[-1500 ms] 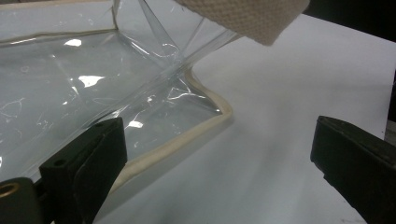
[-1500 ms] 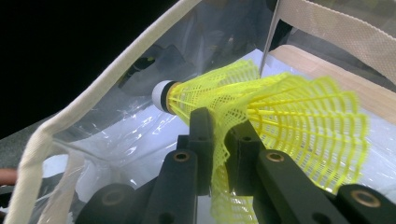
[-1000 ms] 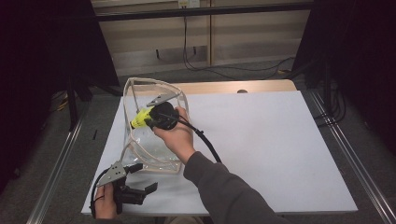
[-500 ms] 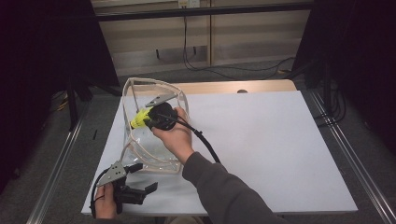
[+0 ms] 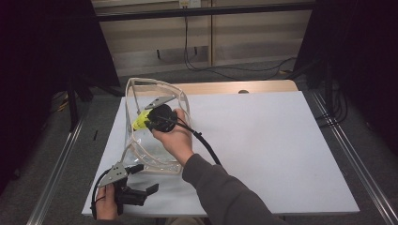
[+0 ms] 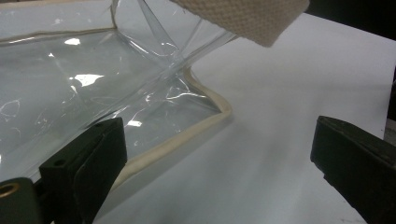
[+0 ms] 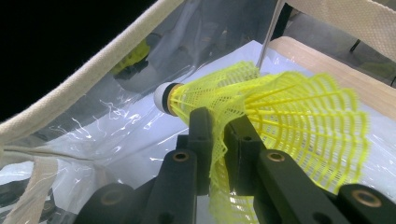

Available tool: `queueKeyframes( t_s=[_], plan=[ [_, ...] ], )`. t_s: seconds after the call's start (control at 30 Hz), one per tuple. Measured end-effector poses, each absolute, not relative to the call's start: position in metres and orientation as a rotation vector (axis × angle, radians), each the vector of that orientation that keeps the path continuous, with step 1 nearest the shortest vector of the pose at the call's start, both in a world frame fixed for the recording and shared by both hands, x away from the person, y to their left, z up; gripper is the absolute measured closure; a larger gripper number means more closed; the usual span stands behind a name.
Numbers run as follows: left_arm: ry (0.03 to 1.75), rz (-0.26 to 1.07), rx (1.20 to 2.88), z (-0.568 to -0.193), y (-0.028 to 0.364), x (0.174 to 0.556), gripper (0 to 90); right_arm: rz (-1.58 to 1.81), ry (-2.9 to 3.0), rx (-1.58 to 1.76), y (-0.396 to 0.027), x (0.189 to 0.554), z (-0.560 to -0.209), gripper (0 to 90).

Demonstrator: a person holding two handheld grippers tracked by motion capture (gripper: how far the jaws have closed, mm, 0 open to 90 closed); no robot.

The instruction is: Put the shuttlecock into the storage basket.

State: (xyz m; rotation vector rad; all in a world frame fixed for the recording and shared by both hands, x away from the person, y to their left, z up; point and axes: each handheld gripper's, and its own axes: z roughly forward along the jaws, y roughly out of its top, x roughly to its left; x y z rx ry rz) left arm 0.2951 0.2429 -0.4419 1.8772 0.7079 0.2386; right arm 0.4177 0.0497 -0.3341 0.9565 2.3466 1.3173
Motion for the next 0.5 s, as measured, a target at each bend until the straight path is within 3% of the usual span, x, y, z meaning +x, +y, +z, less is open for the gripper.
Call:
queueKeyframes(
  t_s=[0.5],
  plan=[
    [0.704, 0.235, 1.884, -0.4417, 0.2433, 0.2950, 3.3, 1.280, 2.380, 0.949, 0.0570, 0.4198, -0.3441, 81.0]
  ],
)
